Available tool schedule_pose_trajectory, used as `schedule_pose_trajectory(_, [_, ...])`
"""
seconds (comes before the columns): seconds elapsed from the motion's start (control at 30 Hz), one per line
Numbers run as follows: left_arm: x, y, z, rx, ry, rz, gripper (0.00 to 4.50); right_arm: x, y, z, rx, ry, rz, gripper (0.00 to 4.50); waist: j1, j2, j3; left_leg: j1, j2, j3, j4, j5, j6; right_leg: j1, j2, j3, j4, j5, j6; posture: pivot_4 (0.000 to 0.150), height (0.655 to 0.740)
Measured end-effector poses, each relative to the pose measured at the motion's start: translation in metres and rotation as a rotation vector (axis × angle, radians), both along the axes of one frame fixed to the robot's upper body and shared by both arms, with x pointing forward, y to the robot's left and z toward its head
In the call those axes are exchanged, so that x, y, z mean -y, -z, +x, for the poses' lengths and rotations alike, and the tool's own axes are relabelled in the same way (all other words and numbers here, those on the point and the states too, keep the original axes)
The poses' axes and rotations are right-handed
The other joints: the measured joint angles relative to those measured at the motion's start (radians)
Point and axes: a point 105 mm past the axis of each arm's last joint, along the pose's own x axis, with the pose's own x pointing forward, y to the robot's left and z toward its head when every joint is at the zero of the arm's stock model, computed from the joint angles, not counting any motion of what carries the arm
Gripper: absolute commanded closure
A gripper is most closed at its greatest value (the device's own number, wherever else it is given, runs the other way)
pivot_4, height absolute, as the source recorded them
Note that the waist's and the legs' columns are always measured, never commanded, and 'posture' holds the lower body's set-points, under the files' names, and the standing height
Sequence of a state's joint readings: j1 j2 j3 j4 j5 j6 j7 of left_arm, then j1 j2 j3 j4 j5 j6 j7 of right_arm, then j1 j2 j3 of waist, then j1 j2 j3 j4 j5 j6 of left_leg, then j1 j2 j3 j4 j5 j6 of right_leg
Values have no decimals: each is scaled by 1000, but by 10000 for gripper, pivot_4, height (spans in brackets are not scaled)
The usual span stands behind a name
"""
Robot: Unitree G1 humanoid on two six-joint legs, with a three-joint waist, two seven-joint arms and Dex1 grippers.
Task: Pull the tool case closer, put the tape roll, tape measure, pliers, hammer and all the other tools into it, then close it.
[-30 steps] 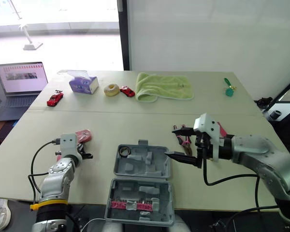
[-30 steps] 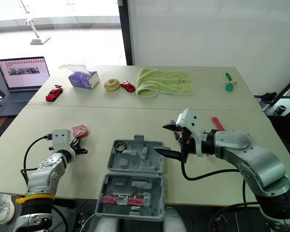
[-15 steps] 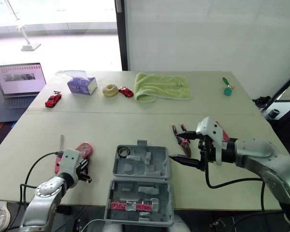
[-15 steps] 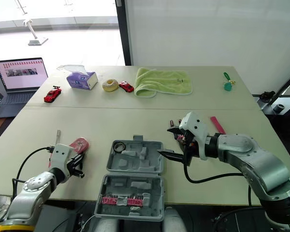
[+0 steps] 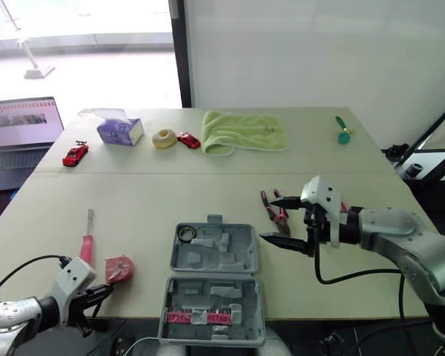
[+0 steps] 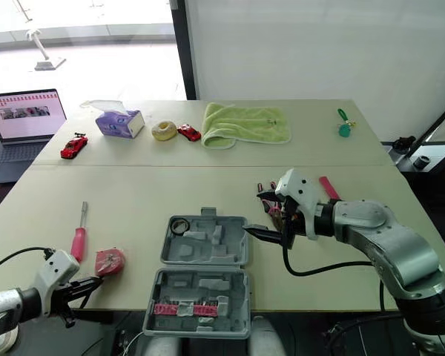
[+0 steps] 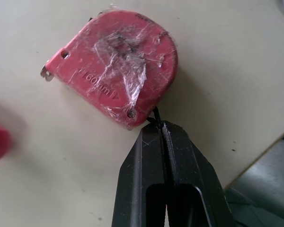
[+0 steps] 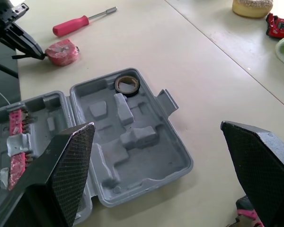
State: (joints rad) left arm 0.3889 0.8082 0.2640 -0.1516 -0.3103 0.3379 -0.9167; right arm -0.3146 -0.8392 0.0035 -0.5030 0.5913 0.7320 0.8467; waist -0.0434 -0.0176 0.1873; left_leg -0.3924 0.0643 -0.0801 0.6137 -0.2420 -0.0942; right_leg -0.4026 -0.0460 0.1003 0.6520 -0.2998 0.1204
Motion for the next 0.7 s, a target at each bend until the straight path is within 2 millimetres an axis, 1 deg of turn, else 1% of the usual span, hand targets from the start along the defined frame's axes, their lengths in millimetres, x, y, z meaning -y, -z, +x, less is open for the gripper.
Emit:
schedule_pose_trajectory(0.1, [-1,0,-6,-20,31,4,44853,-3,1,-1,-2,-11,5,0,0,-1,1,0,0,0,0,0,0,0,0,0,0,0,0,1500,7400])
schedule_pose_trajectory(0.33, [-4,-1,-7,-13,54,27,44853,-5,5,-3,-18,-23,10,0,-1,-2,1,0,0,0,0,0,0,0,0,0,0,0,0,1500,7400])
schedule_pose_trajectory(0.37, [-4,-1,-7,-11,57,27,38953,-5,6,-3,-21,-24,10,0,-1,-2,1,0,0,0,0,0,0,0,0,0,0,0,0,1500,7400])
schedule_pose_trajectory(0.4, [-4,-1,-8,-13,61,21,35387,-5,6,-4,-24,-24,10,0,-1,-2,1,0,0,0,0,0,0,0,0,0,0,0,0,1500,7400])
schedule_pose_trajectory(0.43, [-4,-2,-8,-16,64,10,30667,-5,7,-4,-29,-25,10,0,-1,-2,1,0,0,0,0,0,0,0,0,0,0,0,0,1500,7400])
schedule_pose_trajectory(0.5, [-9,-6,-8,-22,57,1,20420,-5,9,-6,-36,-35,8,0,-1,-2,1,0,0,0,0,0,0,0,0,0,0,0,0,1500,7400])
schedule_pose_trajectory(0.6, [-19,-18,-8,-30,69,18,4289,-5,8,-8,-35,-57,5,0,-1,-2,1,0,0,0,0,0,0,-1,0,0,0,0,0,1500,7400])
schedule_pose_trajectory(0.63, [-21,-21,-9,-44,93,27,764,-5,8,-8,-36,-65,4,0,-1,-2,1,0,0,0,0,0,0,-1,0,0,0,0,0,1500,7400])
schedule_pose_trajectory(0.7, [-25,-27,-8,-67,126,42,764,-6,8,-10,-40,-83,2,0,-1,-2,1,0,0,0,0,0,0,-1,0,0,0,0,0,1500,7400])
